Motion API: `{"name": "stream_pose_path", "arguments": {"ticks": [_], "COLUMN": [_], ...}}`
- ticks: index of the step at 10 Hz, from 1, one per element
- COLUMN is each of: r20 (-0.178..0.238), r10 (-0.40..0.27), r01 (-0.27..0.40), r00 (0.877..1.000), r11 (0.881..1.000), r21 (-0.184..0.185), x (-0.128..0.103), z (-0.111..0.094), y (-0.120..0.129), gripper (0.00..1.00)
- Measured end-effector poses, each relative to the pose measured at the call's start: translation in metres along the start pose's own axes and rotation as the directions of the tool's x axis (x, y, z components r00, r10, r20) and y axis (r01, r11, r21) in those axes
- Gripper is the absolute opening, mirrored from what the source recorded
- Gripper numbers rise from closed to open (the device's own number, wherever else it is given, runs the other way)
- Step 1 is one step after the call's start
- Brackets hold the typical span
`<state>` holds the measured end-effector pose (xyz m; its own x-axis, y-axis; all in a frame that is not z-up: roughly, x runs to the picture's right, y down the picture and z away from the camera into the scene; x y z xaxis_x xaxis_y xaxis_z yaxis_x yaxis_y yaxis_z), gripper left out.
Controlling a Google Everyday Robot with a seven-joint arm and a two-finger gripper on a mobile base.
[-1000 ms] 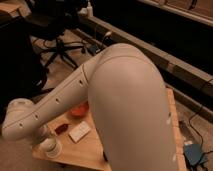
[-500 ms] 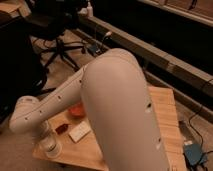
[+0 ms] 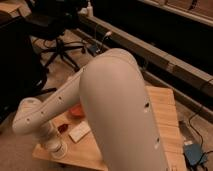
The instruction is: Place the ceramic cup over the eraser
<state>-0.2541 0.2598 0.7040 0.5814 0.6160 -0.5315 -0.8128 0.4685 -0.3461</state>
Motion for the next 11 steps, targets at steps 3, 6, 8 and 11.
{"name": "stream_pose_path", "arguments": {"ticks": [3, 6, 8, 11], "r20": [-0.047, -0.009, 0.028, 0.11], "r10": [0.037, 0.148, 0.246, 0.363], "r01": [-0.036, -0.148, -0.246, -0.358], "r00": [0.998, 0.989, 0.969, 0.925], "r11": [0.999, 0.989, 0.969, 0.932], "r21": [0.004, -0.002, -0.008, -0.06], "x": [0.026, 0.041, 0.056, 0.077], "z": [-0.008, -0.062, -0.096, -0.134], "y": [-0.006, -0.041, -0.079, -0.131], "gripper": [0.0, 0.0, 0.0, 0.0]}}
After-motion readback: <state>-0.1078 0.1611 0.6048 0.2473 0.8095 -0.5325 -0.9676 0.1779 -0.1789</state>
